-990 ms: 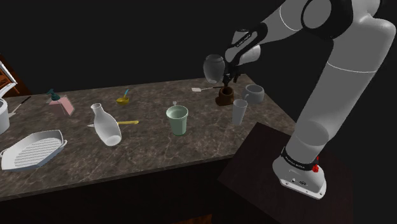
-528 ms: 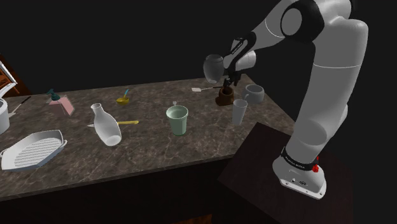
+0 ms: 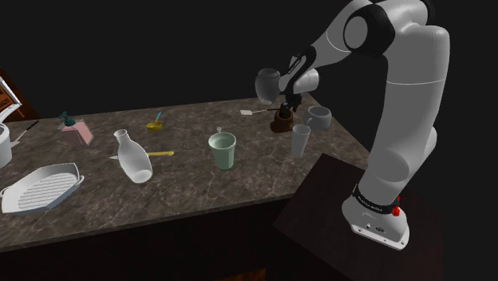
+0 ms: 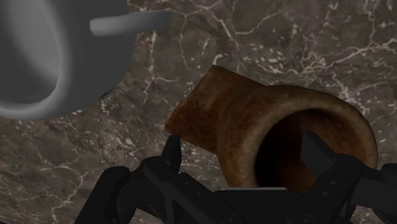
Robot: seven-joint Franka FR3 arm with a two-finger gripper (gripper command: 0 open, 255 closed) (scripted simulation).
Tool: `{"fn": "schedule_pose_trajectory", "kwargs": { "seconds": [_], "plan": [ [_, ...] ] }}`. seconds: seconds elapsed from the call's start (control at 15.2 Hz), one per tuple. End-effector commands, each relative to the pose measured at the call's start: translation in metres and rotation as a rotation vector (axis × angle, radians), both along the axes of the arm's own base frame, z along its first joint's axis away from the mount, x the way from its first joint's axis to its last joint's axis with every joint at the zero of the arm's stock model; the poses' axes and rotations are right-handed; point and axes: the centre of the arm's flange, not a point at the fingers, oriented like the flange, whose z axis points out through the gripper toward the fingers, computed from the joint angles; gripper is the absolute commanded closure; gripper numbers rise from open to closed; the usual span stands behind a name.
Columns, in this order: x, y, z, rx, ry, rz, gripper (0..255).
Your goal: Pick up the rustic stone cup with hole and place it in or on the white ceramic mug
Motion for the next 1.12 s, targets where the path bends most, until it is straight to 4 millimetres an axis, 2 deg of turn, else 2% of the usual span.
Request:
{"fn": "schedule_pose_trajectory", "kwargs": {
  "seconds": [0.0,0.2,0.26,0.86,1.06],
  "plan": [
    [0.000,0.000,0.000,0.000,0.000,0.000,0],
    [0.000,0.000,0.000,0.000,0.000,0.000,0],
    [0.000,0.000,0.000,0.000,0.000,0.000,255],
    [0.000,0.000,0.000,0.000,0.000,0.000,255],
    [0.000,0.000,0.015,0.000,0.000,0.000,255]
  ]
}}
